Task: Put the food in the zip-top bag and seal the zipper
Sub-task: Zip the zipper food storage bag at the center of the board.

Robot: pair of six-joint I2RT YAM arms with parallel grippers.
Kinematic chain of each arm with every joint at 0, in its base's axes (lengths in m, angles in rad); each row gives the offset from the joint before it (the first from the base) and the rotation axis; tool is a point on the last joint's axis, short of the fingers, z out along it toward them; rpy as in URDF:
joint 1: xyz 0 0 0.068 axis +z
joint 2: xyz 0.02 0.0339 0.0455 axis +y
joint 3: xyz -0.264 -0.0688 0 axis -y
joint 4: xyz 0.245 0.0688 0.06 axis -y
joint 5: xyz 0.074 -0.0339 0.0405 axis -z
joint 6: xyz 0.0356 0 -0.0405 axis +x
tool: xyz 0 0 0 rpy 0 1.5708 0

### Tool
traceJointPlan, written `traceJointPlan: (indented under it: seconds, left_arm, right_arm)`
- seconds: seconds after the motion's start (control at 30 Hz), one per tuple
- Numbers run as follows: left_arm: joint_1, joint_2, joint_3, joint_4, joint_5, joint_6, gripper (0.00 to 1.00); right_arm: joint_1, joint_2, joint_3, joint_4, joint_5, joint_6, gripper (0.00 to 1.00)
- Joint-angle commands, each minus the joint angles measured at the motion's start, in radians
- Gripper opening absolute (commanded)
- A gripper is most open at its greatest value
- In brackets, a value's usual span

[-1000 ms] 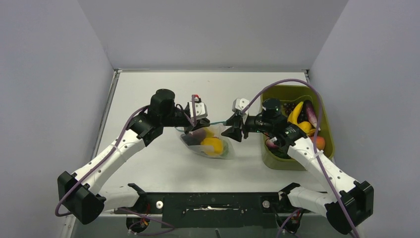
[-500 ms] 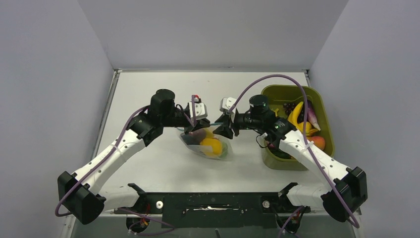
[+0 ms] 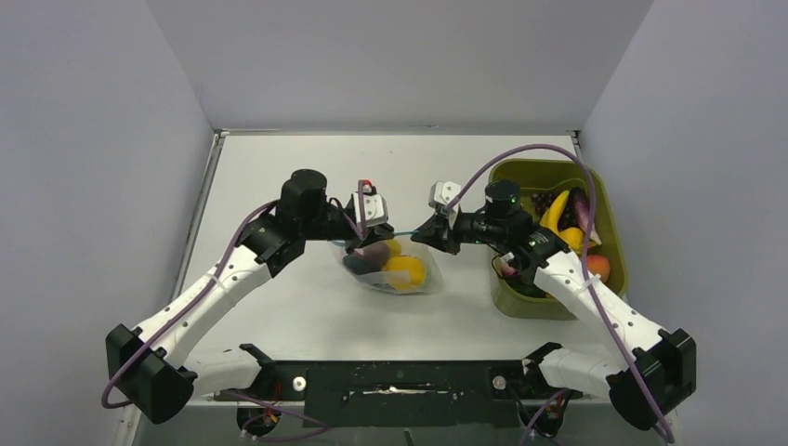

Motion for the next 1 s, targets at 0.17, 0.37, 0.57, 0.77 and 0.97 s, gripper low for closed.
traceJointPlan:
  seconds: [0.17, 0.37, 0.57, 0.77, 0.97]
  left_arm:
    - [0.053, -0.084, -0.010, -0.020, -0.058, -0.005, 0.00]
    - [0.059, -0.106, 0.004, -0.078, -0.131, -0.007, 0.00]
    - [0.058, -0.156, -0.010, -0.113, -0.175, -0.019, 0.00]
    - [0.059, -0.185, -0.025, -0.158, -0.273, -0.018, 0.00]
    - [0.059, -0.235, -0.043, -0.171, -0.312, -0.040, 0.00]
  right_arm:
    - [-0.125, -0.107, -0.059, 0.028, 0.008, 0.024, 0.00]
    - [-0.182, -0.125, -0.070, 0.018, 0.011, 0.039, 0.00]
    - [-0.245, -0.138, -0.099, 0.052, -0.004, 0.086, 0.00]
    - [-0.274, -0.135, -0.103, 0.059, 0.005, 0.106, 0.00]
    - [-0.299, -0.132, -0.107, 0.064, 0.009, 0.126, 0.00]
